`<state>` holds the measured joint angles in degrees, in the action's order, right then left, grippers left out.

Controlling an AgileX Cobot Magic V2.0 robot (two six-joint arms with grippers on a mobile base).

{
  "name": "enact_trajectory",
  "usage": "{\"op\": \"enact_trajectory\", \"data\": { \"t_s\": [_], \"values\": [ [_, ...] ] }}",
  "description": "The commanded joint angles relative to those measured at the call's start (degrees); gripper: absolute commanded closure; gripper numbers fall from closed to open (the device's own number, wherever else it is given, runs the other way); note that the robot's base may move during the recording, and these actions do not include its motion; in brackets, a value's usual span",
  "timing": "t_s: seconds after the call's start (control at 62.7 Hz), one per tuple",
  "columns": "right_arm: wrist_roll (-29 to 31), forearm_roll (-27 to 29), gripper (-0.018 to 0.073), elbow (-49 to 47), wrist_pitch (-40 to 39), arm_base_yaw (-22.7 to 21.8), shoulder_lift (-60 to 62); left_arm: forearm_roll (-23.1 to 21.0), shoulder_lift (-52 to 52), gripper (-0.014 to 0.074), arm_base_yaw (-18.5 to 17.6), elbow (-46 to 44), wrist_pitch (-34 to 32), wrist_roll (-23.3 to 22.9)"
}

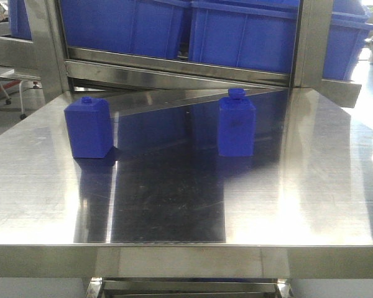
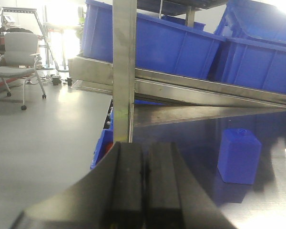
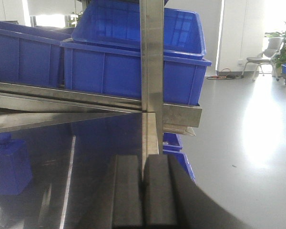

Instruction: Pick and sort blue part to right shelf

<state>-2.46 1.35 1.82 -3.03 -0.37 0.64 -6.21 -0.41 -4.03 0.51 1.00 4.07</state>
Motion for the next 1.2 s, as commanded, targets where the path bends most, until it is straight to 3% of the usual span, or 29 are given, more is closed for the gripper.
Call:
{"op": "enact_trajectory", "data": {
  "t_s": [0.0,0.559,1.181],
  "values": [
    [0.3,-0.1,0.0501,-1.3,-5.4,0.0,1.2,-0.4,-1.3,0.0472,0.1,1.3,-4.8,-0.4],
    [0.3,-0.1,0.0501,-1.3,-5.0,0.0,1.2,-0.4,-1.3,0.0472,0.1,1.3,-4.8,-0.4],
    [0.3,-1.4,0.0501,-3.7,2.0,0.0,0.7,-0.4,-1.3,0.0472,0.1,1.3,-4.8,-0.4]
  ]
}}
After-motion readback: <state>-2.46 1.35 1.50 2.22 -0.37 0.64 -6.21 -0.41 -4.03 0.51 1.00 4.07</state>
